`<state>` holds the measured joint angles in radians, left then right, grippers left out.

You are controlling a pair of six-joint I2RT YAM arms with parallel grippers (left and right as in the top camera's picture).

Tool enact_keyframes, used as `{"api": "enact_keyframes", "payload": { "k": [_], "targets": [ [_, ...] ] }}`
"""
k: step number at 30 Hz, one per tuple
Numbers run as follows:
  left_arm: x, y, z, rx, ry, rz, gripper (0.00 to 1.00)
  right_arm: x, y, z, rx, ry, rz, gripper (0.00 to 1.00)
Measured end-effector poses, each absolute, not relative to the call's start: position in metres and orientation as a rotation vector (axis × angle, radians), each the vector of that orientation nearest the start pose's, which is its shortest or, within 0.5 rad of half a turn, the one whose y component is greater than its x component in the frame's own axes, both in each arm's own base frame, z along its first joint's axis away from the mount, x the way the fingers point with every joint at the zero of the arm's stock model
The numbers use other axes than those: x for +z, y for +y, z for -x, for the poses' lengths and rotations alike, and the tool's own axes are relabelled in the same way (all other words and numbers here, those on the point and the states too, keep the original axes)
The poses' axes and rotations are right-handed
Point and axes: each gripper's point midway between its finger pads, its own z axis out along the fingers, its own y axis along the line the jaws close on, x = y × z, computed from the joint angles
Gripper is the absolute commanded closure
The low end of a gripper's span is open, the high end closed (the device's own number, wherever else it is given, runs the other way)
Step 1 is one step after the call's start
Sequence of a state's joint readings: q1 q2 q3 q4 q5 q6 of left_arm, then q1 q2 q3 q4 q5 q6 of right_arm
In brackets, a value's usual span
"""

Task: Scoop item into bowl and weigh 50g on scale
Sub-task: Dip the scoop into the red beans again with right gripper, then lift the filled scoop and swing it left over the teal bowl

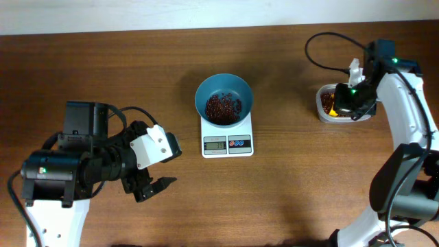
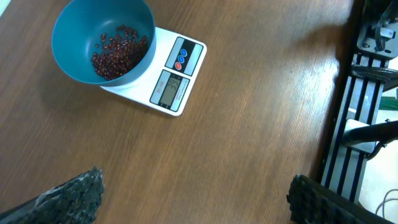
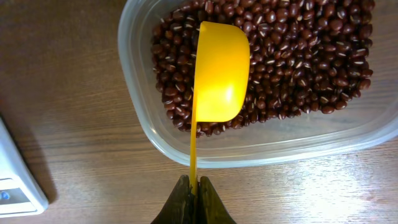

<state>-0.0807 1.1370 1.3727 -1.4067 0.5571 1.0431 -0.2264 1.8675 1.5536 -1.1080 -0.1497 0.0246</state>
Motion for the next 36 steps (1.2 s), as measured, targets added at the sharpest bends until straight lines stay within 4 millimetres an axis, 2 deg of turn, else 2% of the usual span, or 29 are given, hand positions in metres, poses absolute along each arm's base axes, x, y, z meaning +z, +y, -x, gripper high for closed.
{"api": "enact_keyframes", "payload": {
  "k": [10,18,27,36],
  "targets": [
    [0.266,-0.108,-0.211,-0.400,2.045,-1.460,0.01,0.112,-0.089,-0.376,0.412,2.873,-0.515,0.96],
    [0.266,-0.108,-0.211,-0.401,2.046,-1.460,0.01,0.120,-0.088,-0.378,0.572,2.810,-0.483,0.96],
    [0.266,-0.108,-0.211,-0.400,2.045,-1.460,0.01,0.127,-0.107,-0.367,0.692,2.748,-0.547,0.96],
    [0.266,-0.108,-0.211,-0.400,2.045,-1.460,0.01,0.135,-0.107,-0.364,0.791,2.696,-0.506,0.96]
  ]
}}
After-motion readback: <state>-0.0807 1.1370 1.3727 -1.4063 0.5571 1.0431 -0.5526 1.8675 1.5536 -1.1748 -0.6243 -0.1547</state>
